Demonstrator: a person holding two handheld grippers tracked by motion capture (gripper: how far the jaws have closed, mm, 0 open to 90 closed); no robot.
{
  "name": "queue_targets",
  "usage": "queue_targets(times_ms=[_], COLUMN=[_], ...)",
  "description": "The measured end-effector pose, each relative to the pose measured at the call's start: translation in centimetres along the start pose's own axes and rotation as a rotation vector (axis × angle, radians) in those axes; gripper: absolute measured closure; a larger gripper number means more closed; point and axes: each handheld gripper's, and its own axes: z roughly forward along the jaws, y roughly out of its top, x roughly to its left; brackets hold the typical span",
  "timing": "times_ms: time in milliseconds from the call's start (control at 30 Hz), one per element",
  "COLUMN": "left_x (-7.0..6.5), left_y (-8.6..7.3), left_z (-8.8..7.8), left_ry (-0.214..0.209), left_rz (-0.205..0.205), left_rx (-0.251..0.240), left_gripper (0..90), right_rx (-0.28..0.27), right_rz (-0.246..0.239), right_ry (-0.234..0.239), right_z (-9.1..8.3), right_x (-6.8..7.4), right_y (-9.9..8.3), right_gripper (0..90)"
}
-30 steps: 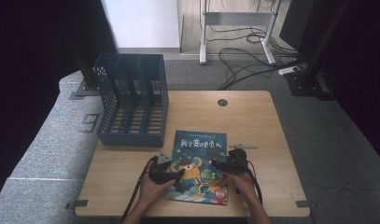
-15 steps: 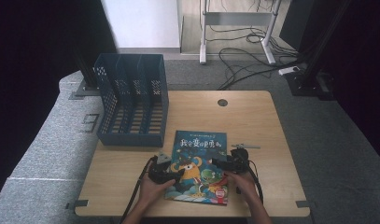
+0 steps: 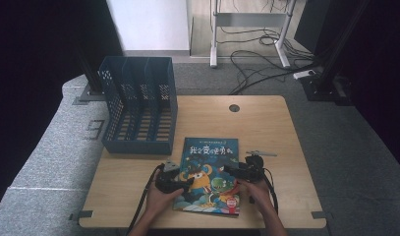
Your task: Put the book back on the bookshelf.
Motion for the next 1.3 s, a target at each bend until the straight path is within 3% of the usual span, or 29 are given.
queue_targets(times_ms=[200,233,267,300,333,400,433,667,800,967,1133,1167,1300], left_x=[0.0,-0.1,-0.1,-0.2,-0.2,-0.2,-0.2,-0.2,-0.2,-0.2,-0.2,-0.2,-0.3], left_y=[0.0,0.0,-0.1,-0.1,-0.1,-0.1,-0.1,0.0,0.0,-0.1,-0.1,-0.1,-0.1], left_z=[0.0,0.0,0.0,0.0,0.1,0.0,0.0,0.0,0.0,-0.1,-0.1,-0.1,0.0], left_ry=[0.001,0.006,0.009,0.014,0.018,0.013,0.013,0.010,0.011,0.008,0.008,0.010,0.012], left_rz=[0.004,0.011,0.018,0.024,0.030,0.030,0.030,0.034,0.035,0.035,0.035,0.036,0.031], left_rx=[0.001,0.004,0.004,0.003,0.003,0.006,0.006,0.014,0.016,0.016,0.016,0.015,0.012], left_gripper=[24.2,24.4,24.5,24.5,24.5,24.4,24.4,24.1,24.1,24.1,24.1,24.1,23.9], right_rx=[-0.007,-0.008,-0.017,-0.020,-0.020,-0.014,-0.014,0.010,0.036,0.070,0.069,0.072,0.076], right_rz=[0.004,0.004,0.017,0.038,0.038,-0.034,-0.034,-0.045,-0.050,-0.042,-0.044,-0.028,-0.018], right_ry=[0.002,0.004,0.059,0.152,0.152,0.094,0.094,-0.051,-0.099,-0.116,-0.113,-0.079,-0.071], right_z=[0.0,0.0,-0.1,-0.1,-0.1,0.1,0.1,0.6,0.9,1.4,1.5,1.5,1.5], right_x=[0.0,0.0,0.0,0.4,0.4,1.5,1.5,0.6,0.2,-0.1,-0.1,-0.1,0.0], right_y=[0.0,0.0,0.0,0.1,0.1,0.1,0.1,-0.1,-0.3,-0.5,-0.5,-0.5,-0.5], right_gripper=[21.6,25.6,30.3,29.6,29.6,28.0,28.0,25.0,24.0,23.5,23.5,22.2,20.9])
